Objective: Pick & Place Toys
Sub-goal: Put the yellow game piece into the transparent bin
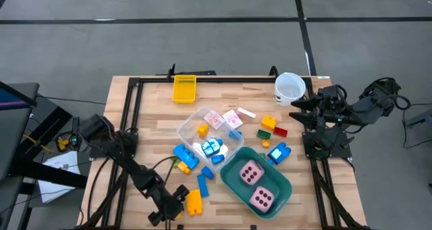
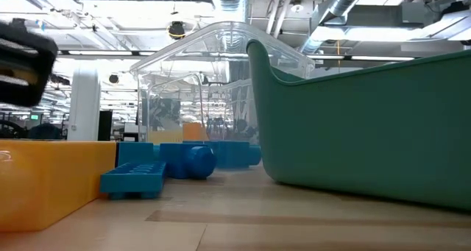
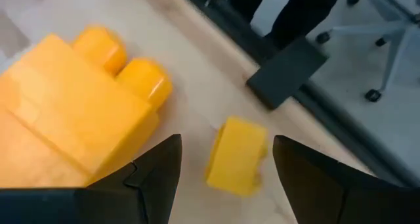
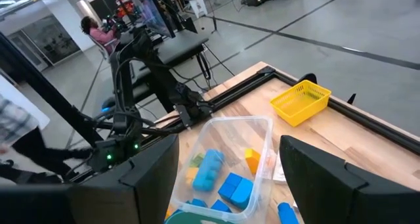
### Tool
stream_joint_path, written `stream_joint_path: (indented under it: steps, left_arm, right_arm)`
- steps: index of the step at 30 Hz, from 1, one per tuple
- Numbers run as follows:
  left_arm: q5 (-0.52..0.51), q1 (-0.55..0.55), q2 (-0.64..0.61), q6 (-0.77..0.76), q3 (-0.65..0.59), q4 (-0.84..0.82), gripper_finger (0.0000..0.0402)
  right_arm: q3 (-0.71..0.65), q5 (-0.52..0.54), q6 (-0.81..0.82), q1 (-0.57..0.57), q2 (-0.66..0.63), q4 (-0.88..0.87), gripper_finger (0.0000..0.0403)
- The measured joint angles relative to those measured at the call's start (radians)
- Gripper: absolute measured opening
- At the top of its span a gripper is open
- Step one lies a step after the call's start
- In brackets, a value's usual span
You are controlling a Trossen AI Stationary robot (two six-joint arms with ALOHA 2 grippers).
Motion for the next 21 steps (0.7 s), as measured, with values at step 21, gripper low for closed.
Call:
stream_joint_path:
  steps: [21]
  left_arm:
    - [0.032,0.0,0.013,-0.106,0.001,0.018,0.0102]
  right_arm:
    - [0.0,0.0,0.01,0.0,0.0,-0.005,0.0254]
